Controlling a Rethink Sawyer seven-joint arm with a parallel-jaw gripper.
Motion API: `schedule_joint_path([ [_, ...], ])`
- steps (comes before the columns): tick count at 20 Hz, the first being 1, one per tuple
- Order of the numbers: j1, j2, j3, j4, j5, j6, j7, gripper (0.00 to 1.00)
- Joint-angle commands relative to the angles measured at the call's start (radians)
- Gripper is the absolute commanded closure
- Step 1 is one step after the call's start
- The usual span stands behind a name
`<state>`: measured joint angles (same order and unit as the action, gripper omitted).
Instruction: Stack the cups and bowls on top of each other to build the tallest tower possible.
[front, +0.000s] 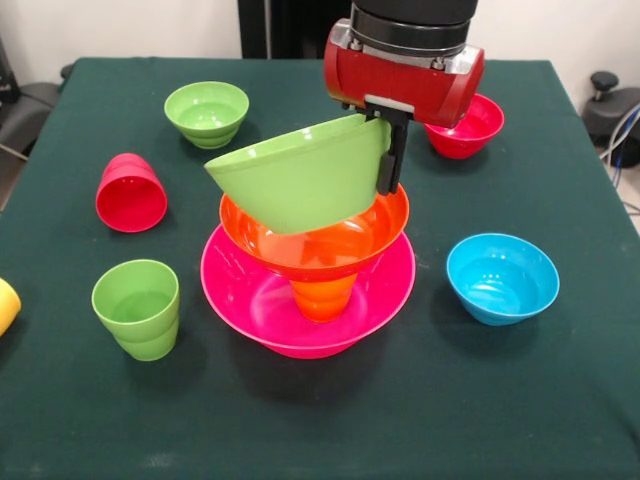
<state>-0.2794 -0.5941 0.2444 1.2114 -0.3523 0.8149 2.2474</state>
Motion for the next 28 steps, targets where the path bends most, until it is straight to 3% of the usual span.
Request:
schedule_joint_path([
  [1, 0.007, 0.019, 0.009, 0.080, -0.055, 0.019, -0.108, 1.00],
  [4, 0.008, 0.016, 0.006, 0.086, -0.057, 0.010, -0.102, 1.00],
  [5, 0.008, 0.015, 0.005, 0.089, -0.059, 0.004, -0.099, 0.00],
  [14, 0.007, 0.006, 0.000, 0.113, -0.055, -0.002, -0.085, 0.00],
  [19, 0.025, -0.012, -0.032, 0.125, -0.061, -0.019, -0.030, 0.00],
  [28, 0.024, -0.048, -0.028, 0.169, -0.046, -0.026, -0.051, 0.00],
])
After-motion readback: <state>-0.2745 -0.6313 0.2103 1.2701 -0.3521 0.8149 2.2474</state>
